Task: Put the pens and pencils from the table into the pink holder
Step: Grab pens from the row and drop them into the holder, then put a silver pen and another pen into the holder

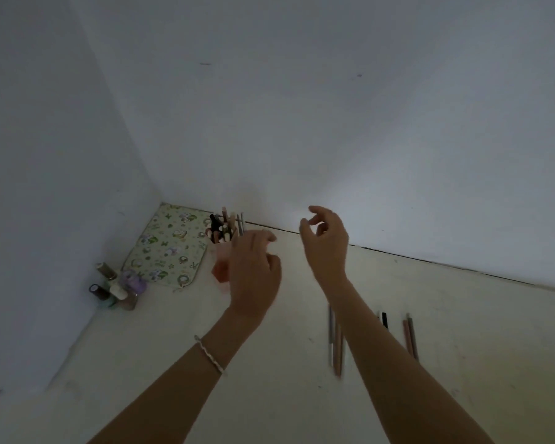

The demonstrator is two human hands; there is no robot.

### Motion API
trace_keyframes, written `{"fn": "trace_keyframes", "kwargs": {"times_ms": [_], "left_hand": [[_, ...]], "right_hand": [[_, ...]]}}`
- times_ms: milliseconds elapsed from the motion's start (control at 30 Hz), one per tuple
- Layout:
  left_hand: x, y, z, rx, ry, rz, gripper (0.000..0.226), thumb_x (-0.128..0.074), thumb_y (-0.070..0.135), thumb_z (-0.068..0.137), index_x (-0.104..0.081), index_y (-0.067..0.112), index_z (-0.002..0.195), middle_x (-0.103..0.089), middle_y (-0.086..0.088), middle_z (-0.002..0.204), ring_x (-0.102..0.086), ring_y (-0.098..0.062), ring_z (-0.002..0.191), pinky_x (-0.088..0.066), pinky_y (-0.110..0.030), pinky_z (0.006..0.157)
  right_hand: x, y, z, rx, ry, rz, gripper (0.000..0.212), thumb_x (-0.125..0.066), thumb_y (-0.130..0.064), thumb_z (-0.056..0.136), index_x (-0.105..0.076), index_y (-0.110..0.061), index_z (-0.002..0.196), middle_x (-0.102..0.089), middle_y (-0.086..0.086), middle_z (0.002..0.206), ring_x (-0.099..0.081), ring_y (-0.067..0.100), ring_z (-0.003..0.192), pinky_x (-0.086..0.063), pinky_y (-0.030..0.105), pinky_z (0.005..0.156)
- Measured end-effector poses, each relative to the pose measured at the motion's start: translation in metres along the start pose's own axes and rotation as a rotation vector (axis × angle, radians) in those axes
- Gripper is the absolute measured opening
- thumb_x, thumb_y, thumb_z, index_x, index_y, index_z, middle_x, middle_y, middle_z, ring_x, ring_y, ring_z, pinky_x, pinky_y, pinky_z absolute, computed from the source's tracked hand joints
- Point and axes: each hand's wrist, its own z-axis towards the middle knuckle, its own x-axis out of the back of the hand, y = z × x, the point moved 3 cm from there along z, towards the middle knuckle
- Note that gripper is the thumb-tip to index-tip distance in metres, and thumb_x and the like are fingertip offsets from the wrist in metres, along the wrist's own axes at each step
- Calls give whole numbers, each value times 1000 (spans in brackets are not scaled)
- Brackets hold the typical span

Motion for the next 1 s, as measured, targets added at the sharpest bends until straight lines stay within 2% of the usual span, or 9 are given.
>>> {"fn": "trace_keyframes", "kwargs": {"times_ms": [167,300,400,600,667,767,833,900,1000], "left_hand": [[-69,31,-57,60,-526,54,20,-54,16,91,-53,20,110,-57,3,101,-57,-11,89,-50,-21,78],[-107,37,-91,235,-816,139,33,-43,39,100,-51,11,116,-61,-6,112,-61,-24,105,-50,-35,91],[-120,38,-100,245,-803,223,37,-42,44,101,-49,11,117,-60,-8,116,-61,-25,107,-50,-37,92],[-129,33,-89,167,-779,322,33,-45,27,99,-44,7,125,-60,-8,121,-62,-25,108,-50,-33,88],[-125,29,-73,210,-795,265,37,-55,23,90,-48,5,122,-59,-10,118,-61,-28,107,-48,-35,88],[-111,31,-42,244,-672,118,28,-60,19,81,-55,9,107,-56,-9,107,-61,-29,93,-50,-36,80],[-100,35,-26,226,-578,31,23,-60,18,80,-57,13,102,-56,-4,98,-60,-23,83,-47,-31,72],[-91,38,-16,223,-529,-53,22,-61,16,80,-56,17,102,-57,0,90,-57,-17,76,-41,-26,67],[-80,38,-11,204,-472,-117,18,-58,13,82,-54,19,99,-59,2,83,-57,-16,72,-42,-27,66]], "right_hand": [[51,22,8,-104,42,-21,24,-58,-8,85,-66,-19,106,-62,-7,79,-51,11,59,-46,24,62],[82,48,-6,-172,57,-60,25,-55,-4,85,-67,-17,103,-59,-11,72,-45,6,49,-42,16,51],[94,65,-19,-207,46,-68,24,-55,-3,85,-68,-17,99,-60,-9,70,-46,4,46,-38,10,47],[105,91,-34,-217,-87,-103,22,-59,-4,82,-69,-20,93,-63,-7,69,-48,2,46,-38,7,48],[106,101,-35,-253,-153,-156,21,-60,-5,82,-70,-21,92,-64,-7,72,-50,1,49,-38,6,49],[99,119,-36,-339,-281,-322,15,-61,-10,80,-71,-15,90,-63,-3,77,-56,10,65,-40,14,56],[87,132,-36,-401,-408,-461,9,-62,-16,80,-67,-11,76,-59,4,73,-56,17,69,-38,20,60],[75,143,-39,-438,-529,-645,29,-65,-31,82,-62,-6,68,-58,10,70,-57,23,71,-44,24,64],[64,153,-46,-443,-553,-787,44,-66,-48,79,-71,-5,86,-65,12,94,-60,28,93,-52,32,82]]}}
